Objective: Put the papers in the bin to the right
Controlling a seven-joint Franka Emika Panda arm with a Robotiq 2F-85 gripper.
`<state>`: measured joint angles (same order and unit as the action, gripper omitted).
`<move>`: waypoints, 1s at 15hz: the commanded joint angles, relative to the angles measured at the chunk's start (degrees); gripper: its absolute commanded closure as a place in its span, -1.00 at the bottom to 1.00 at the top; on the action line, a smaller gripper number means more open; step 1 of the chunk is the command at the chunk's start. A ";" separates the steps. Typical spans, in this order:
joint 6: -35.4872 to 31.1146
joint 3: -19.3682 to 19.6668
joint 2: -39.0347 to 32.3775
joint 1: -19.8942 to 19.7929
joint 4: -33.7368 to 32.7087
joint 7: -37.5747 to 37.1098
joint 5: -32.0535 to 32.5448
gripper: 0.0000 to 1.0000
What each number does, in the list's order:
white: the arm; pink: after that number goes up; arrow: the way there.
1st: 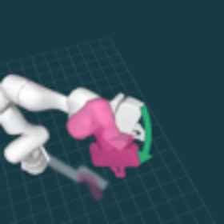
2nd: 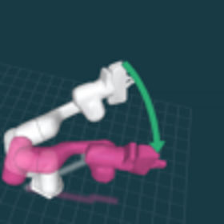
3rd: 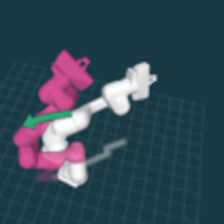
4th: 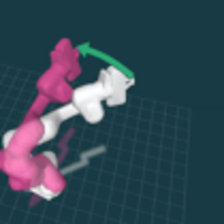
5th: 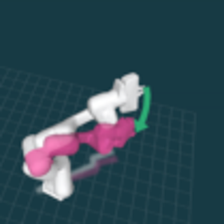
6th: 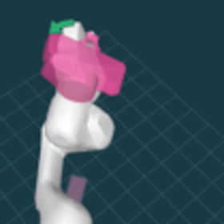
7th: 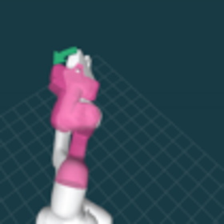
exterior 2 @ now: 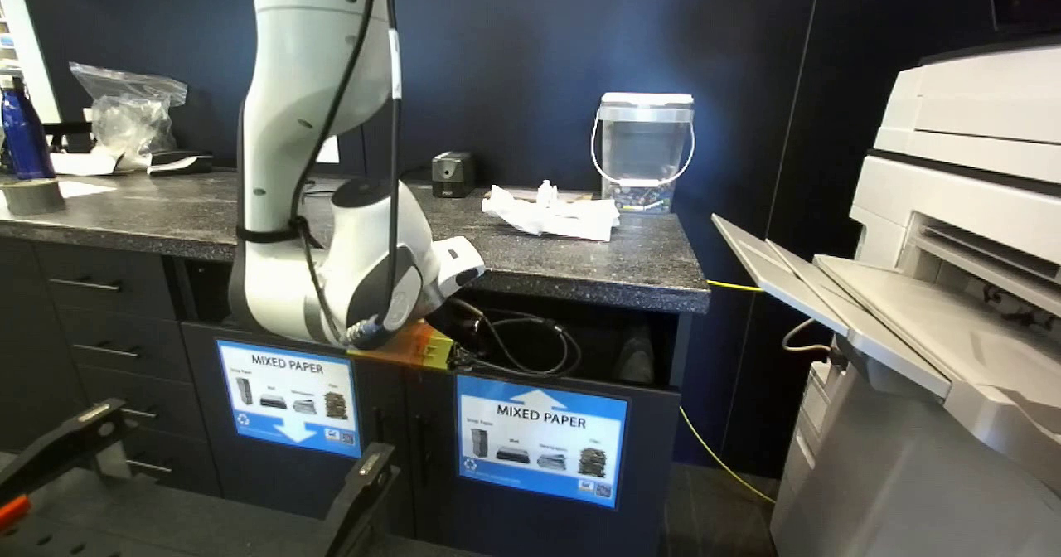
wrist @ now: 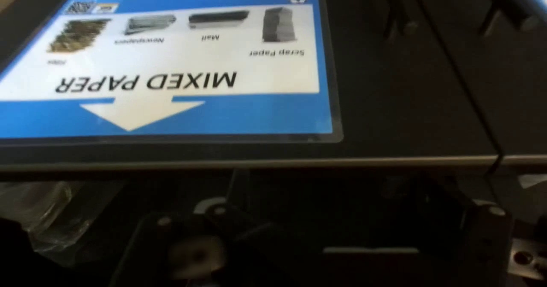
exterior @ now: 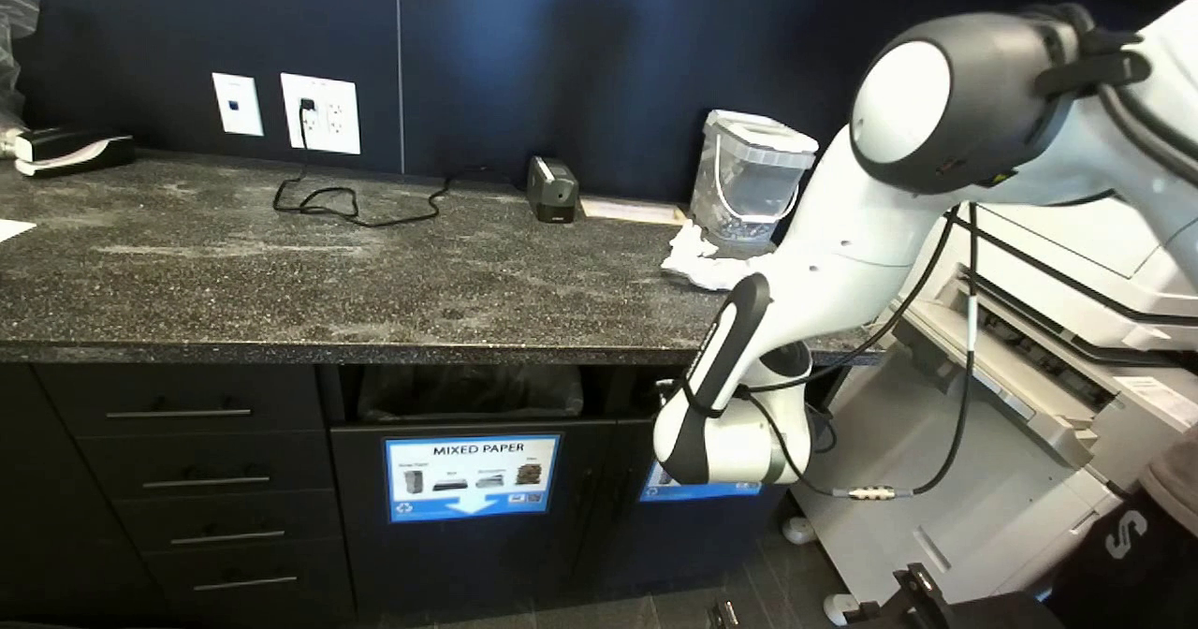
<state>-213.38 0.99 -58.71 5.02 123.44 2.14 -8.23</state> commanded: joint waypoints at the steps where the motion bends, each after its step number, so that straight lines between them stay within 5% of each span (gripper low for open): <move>1: 12.70 -1.58 14.17 -1.37 11.33 -0.61 3.39 -1.00; 7: 38.57 -3.21 31.37 -3.22 13.62 -2.79 3.72 -1.00; 12: 62.60 -1.13 38.01 -3.78 4.32 -7.56 2.45 -1.00; 15: 71.58 0.18 37.70 -3.60 -2.91 -13.34 1.79 -1.00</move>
<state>-149.29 0.18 -20.66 1.31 126.94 -5.95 -5.49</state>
